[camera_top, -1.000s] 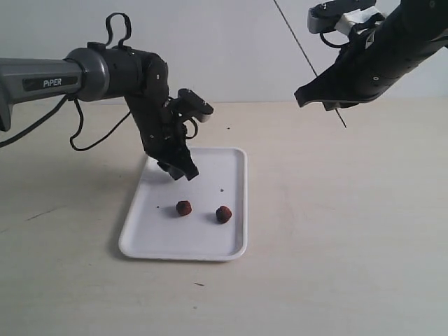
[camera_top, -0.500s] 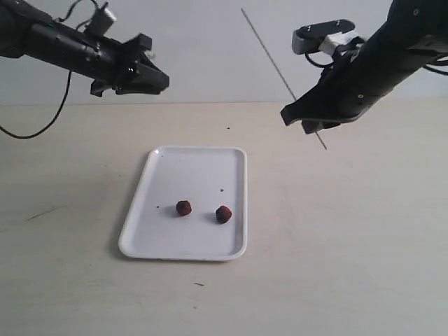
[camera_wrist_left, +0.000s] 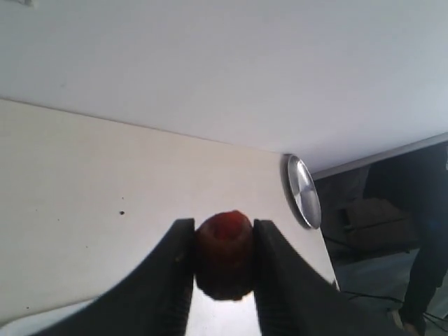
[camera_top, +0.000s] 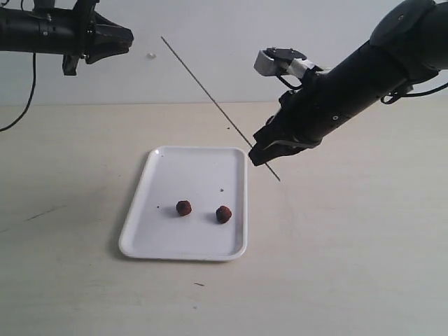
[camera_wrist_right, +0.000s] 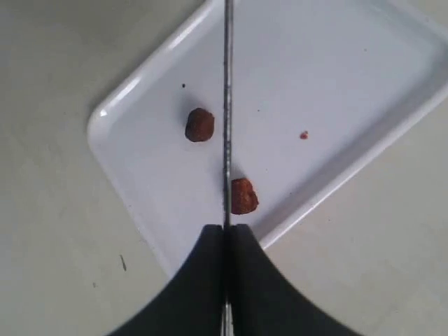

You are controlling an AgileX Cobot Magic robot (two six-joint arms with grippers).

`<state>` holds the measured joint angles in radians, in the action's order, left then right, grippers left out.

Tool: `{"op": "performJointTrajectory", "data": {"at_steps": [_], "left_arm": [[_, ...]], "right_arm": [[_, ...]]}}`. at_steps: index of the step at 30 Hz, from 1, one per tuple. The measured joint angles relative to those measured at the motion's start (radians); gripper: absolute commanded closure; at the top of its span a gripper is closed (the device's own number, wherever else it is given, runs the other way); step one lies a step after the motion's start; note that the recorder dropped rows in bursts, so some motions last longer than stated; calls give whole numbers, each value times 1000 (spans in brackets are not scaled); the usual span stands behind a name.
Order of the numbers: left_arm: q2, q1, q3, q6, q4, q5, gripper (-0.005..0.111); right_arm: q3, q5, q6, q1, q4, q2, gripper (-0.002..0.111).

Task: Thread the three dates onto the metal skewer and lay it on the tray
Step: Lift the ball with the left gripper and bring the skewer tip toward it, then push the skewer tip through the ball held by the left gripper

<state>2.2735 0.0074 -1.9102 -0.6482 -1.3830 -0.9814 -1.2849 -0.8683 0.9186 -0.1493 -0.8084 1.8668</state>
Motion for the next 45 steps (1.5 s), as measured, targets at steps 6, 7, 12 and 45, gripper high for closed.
{"op": "performJointTrajectory", "data": {"at_steps": [6, 7, 12, 45], "left_arm": [[0, 5, 0, -35, -42, 27, 79], [0, 5, 0, -40, -47, 28, 79], [0, -1, 0, -51, -54, 30, 79], [0, -35, 0, -77, -66, -30, 79]], "right_arm": [[0, -36, 24, 0, -25, 0, 108], [0, -39, 36, 0, -40, 0, 108], [0, -50, 73, -20, -79, 33, 108], [0, 5, 70, -47, -168, 56, 108]]}}
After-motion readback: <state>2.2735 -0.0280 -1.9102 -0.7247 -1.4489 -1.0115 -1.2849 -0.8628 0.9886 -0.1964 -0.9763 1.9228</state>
